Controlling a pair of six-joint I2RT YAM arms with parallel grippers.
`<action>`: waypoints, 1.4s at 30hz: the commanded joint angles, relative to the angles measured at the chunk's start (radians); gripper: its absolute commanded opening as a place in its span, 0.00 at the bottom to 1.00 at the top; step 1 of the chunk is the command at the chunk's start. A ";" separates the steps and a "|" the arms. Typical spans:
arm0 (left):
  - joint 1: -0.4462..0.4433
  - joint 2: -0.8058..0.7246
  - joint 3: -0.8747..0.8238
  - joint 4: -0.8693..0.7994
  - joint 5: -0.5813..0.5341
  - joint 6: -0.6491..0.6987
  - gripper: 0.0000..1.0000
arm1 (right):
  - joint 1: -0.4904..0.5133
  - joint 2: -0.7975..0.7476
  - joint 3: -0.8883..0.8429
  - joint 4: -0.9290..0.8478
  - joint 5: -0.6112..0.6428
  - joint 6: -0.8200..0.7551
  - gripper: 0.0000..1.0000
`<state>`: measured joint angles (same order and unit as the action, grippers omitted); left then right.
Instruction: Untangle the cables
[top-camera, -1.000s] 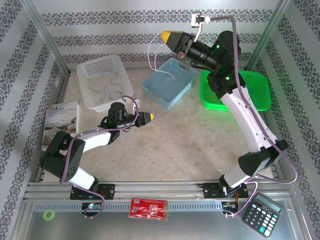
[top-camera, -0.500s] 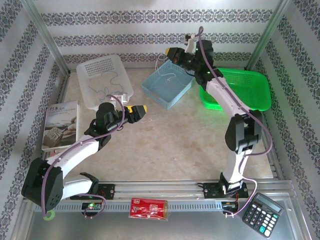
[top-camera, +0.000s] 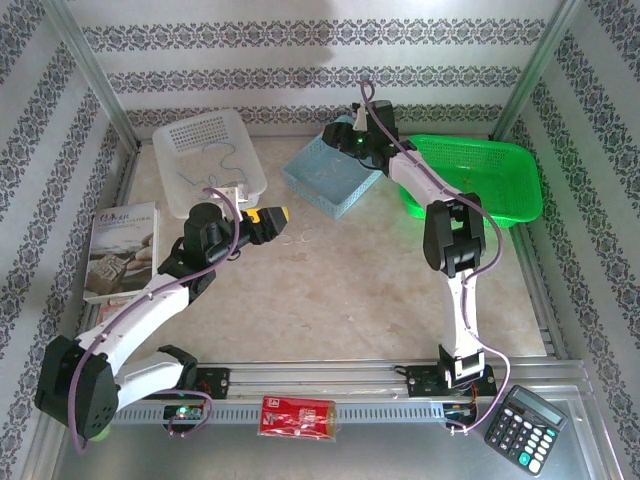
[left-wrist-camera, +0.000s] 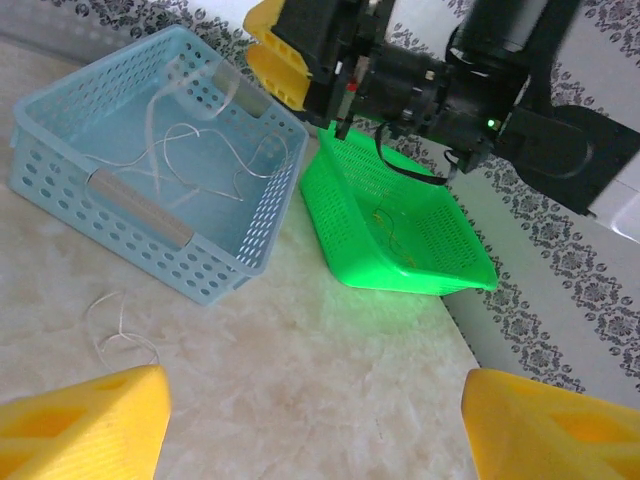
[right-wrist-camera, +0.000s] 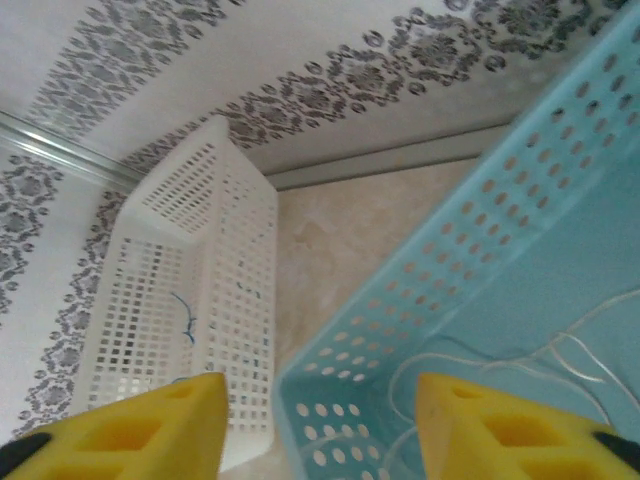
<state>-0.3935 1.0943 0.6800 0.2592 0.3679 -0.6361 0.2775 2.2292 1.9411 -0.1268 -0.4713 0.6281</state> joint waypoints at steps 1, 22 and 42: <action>-0.010 -0.022 0.031 -0.040 -0.015 0.023 0.79 | -0.014 -0.043 0.068 -0.093 0.035 -0.073 0.58; -0.006 0.052 0.052 -0.302 -0.233 -0.010 0.89 | 0.224 -0.523 -0.599 0.022 0.123 -0.183 0.55; -0.047 0.624 0.406 -0.548 -0.297 -0.050 0.64 | 0.244 -0.910 -1.149 0.225 0.280 -0.039 0.55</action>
<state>-0.4232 1.6943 1.0546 -0.2459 0.1036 -0.6498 0.5255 1.3468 0.8261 0.0605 -0.2321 0.5751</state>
